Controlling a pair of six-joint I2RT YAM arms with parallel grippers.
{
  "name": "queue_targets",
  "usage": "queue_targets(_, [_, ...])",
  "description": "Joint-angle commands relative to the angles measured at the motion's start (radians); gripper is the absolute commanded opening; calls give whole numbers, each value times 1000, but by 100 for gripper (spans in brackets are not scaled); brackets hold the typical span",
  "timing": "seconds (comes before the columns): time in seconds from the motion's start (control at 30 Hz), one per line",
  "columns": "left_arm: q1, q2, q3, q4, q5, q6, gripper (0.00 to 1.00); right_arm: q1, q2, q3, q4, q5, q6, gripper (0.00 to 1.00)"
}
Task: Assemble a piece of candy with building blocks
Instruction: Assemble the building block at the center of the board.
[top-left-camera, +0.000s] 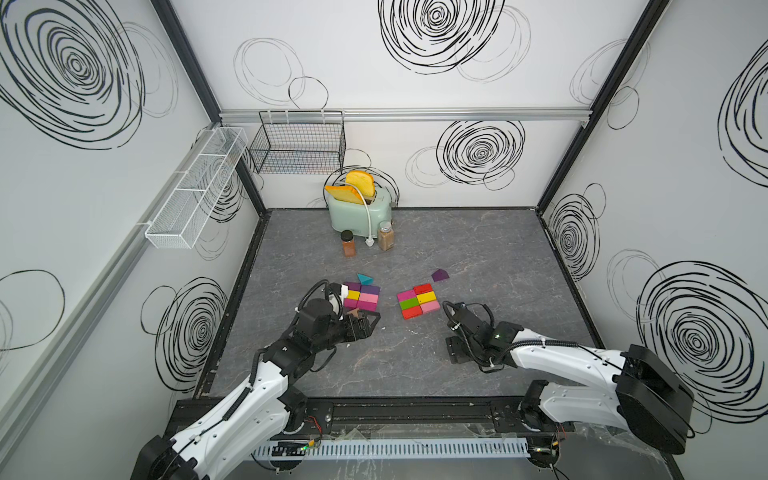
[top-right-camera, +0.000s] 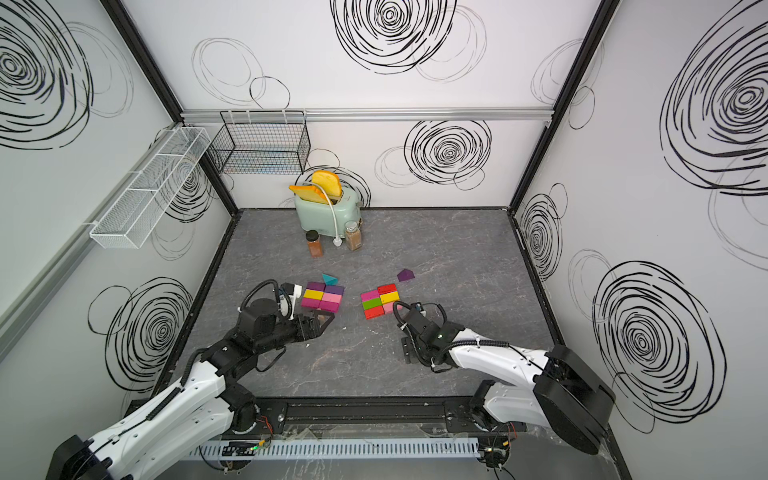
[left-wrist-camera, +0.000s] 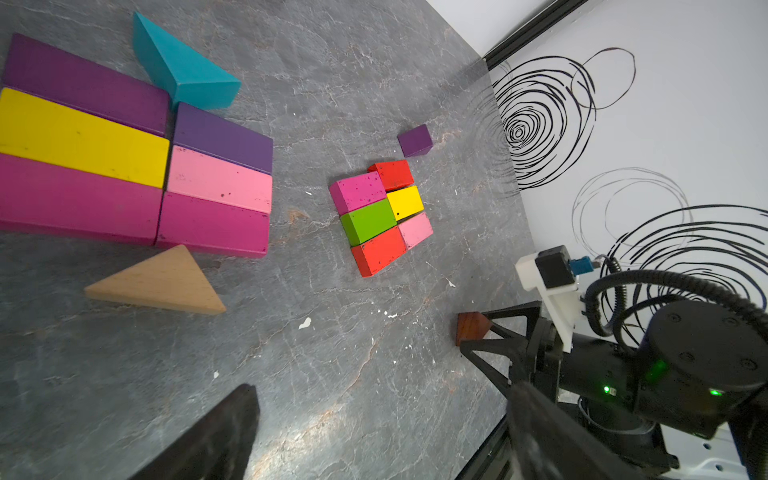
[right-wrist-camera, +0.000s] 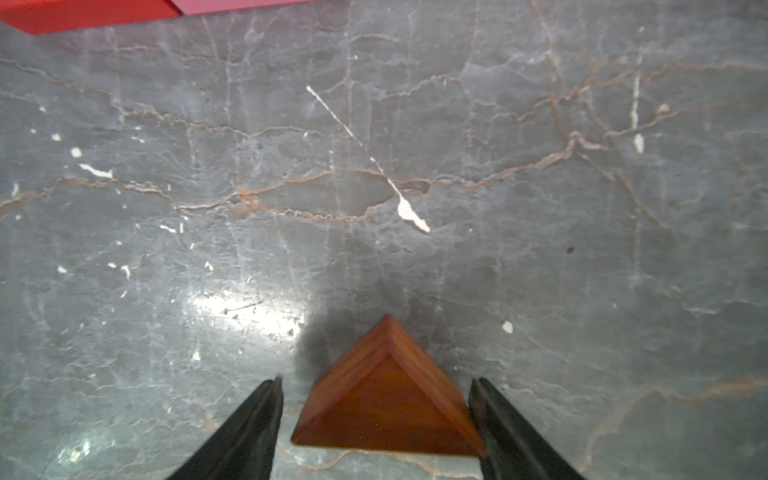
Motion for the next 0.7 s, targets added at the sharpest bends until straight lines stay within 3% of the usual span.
queue_targets(0.0, [11, 0, 9, 47, 11, -1, 98, 7, 8, -4, -9, 26, 13, 73])
queue_targets(0.43, [16, 2, 6, 50, 9, 0, 98, 35, 38, 41, -1, 55, 3, 62])
queue_targets(0.67, [23, -7, 5, 41, 8, 2, 98, 39, 169, 135, 63, 42, -60, 60])
